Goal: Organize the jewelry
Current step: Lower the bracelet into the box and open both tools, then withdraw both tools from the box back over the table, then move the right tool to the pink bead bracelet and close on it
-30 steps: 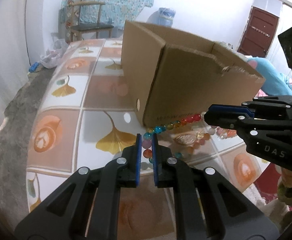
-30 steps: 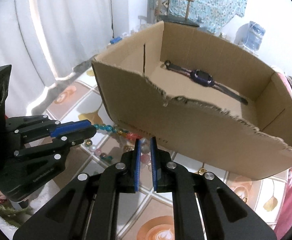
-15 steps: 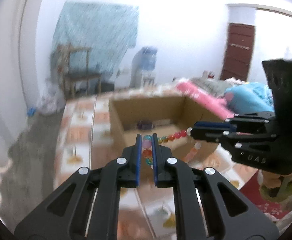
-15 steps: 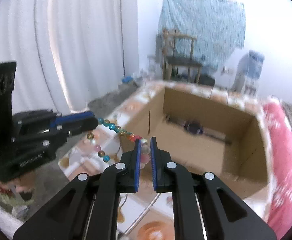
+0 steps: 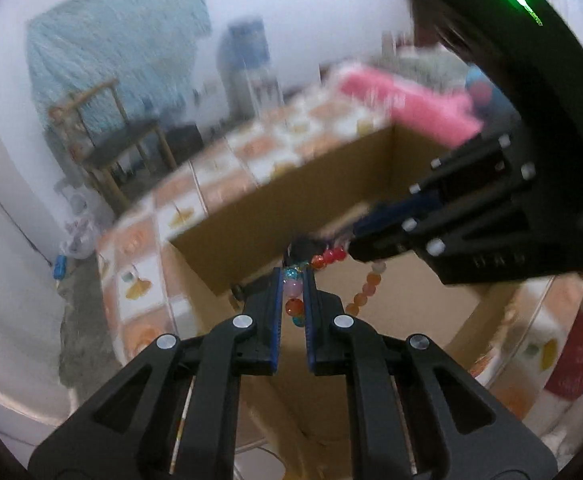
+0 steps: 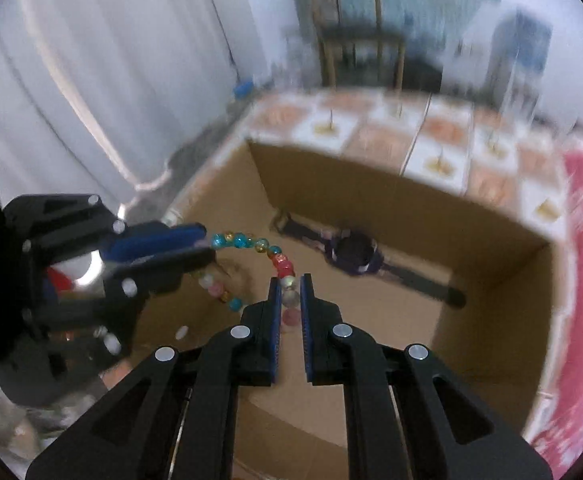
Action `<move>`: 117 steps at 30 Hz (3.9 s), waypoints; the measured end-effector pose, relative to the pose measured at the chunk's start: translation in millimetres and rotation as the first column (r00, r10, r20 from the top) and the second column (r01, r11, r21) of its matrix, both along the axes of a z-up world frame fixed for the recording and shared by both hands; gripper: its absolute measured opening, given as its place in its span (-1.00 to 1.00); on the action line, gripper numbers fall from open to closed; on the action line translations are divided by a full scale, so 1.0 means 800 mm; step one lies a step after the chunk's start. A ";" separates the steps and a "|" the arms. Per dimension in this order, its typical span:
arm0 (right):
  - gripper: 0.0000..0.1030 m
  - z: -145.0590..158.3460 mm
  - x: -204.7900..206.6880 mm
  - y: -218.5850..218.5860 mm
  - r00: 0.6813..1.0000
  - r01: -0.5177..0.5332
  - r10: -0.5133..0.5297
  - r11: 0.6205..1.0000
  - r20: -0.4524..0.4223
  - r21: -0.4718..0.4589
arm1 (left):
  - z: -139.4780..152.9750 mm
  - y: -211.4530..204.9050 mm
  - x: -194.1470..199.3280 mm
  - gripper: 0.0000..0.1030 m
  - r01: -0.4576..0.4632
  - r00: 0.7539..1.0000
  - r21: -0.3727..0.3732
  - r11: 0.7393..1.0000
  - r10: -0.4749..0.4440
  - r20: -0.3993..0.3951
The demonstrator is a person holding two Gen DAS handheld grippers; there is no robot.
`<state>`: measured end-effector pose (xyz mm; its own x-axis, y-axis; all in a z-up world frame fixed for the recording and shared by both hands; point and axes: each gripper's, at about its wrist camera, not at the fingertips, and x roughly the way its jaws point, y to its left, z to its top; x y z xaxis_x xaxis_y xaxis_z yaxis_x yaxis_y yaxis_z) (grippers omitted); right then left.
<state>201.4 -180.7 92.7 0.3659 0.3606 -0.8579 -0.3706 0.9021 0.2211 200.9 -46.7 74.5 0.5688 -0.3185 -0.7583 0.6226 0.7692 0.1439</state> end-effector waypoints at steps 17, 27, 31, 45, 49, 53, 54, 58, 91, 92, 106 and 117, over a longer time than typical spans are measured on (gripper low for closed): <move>-0.45 -0.077 0.057 -0.011 0.955 0.059 -0.047 0.998 -0.294 0.033 | -0.010 0.014 0.020 -0.25 -0.061 0.995 0.045 0.997 0.064 -0.081; 0.21 0.064 -0.112 -0.073 0.992 0.031 -0.059 0.972 0.114 0.234 | 0.073 0.113 -0.104 0.56 -0.154 0.985 -0.241 0.958 0.167 0.037; 0.40 0.058 -0.193 -0.090 0.983 0.032 -0.084 0.955 0.165 0.296 | 0.047 0.127 -0.156 0.66 -0.173 0.982 -0.258 0.951 0.186 0.026; 0.45 -0.128 -0.278 -0.039 0.950 0.312 -0.310 0.943 0.033 -0.115 | -0.149 0.079 -0.174 0.69 -0.346 0.924 -0.121 0.931 0.315 -0.216; 0.55 -0.129 -0.277 -0.029 0.953 0.303 -0.295 0.939 0.068 -0.164 | -0.153 0.070 -0.174 0.78 -0.353 0.926 -0.097 0.931 0.332 -0.181; 0.86 -0.136 -0.270 -0.022 0.955 0.298 -0.289 0.936 0.074 -0.187 | -0.154 0.064 -0.182 0.84 -0.345 0.933 -0.086 0.935 0.331 -0.143; 0.87 -0.137 -0.268 -0.023 0.954 0.300 -0.292 0.935 0.072 -0.189 | -0.154 0.064 -0.182 0.84 -0.343 0.934 -0.088 0.935 0.329 -0.139; 0.87 -0.137 -0.270 -0.031 0.950 0.312 -0.303 0.932 0.078 -0.182 | -0.155 0.063 -0.183 0.84 -0.332 0.938 -0.089 0.939 0.320 -0.131; 0.62 -0.096 -0.288 -0.085 0.938 0.322 -0.339 0.930 0.076 0.178 | -0.158 0.061 -0.185 0.86 -0.306 0.949 -0.104 0.946 0.294 -0.114; 0.59 -0.096 -0.287 -0.086 0.936 0.326 -0.344 0.927 0.071 0.182 | -0.158 0.061 -0.185 0.86 -0.311 0.947 -0.104 0.945 0.299 -0.115; 0.02 -0.102 -0.284 -0.087 0.924 0.359 -0.379 0.906 0.055 0.224 | -0.156 0.055 -0.182 0.86 -0.321 0.942 -0.087 0.943 0.308 -0.135; -0.59 -0.114 -0.250 -0.080 0.904 0.418 -0.427 0.889 0.008 0.188 | -0.159 0.057 -0.184 0.86 -0.319 0.944 -0.101 0.942 0.307 -0.122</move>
<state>1.7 -245.1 1.3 0.5566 0.3074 -0.7718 0.0230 0.9229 0.3842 53.9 -0.9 -52.5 0.5747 -0.2277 -0.7860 0.3544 0.9350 -0.0117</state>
